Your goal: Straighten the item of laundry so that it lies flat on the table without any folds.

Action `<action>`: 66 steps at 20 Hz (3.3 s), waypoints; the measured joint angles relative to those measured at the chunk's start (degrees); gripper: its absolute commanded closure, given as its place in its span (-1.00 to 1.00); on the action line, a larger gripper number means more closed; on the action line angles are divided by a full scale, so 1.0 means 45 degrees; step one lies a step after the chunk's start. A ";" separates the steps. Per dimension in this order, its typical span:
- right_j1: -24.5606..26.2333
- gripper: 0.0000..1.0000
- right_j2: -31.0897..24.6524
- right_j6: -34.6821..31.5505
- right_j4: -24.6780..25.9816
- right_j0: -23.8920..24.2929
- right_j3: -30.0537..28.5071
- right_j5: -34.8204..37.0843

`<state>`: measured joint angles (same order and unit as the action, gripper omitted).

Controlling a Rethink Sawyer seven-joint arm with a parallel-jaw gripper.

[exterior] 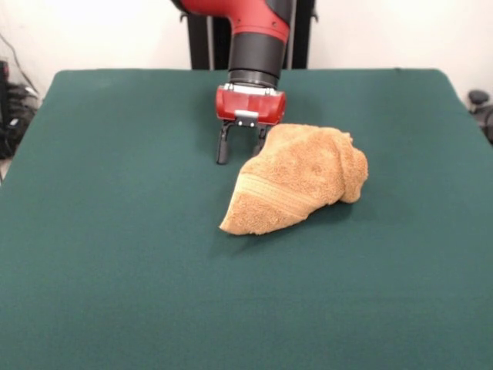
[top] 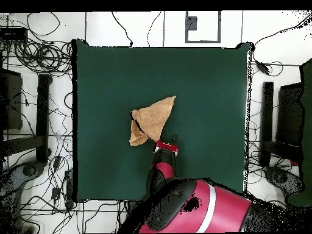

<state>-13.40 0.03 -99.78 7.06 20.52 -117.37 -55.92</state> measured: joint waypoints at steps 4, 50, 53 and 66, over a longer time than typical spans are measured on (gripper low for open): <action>0.0045 -1.00 0.0000 0.0000 0.0000 0.0003 0.0000 -0.0116; 0.0380 -1.00 -0.1057 0.0003 0.1277 0.1588 0.0002 -0.0563; 0.0380 -1.00 -0.1062 0.0003 0.1258 0.1583 0.0002 -0.0563; 0.0377 -1.00 -0.1071 0.0003 0.1213 0.1563 0.0000 -0.0568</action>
<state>-11.70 -4.79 -99.76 12.52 27.55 -117.37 -58.47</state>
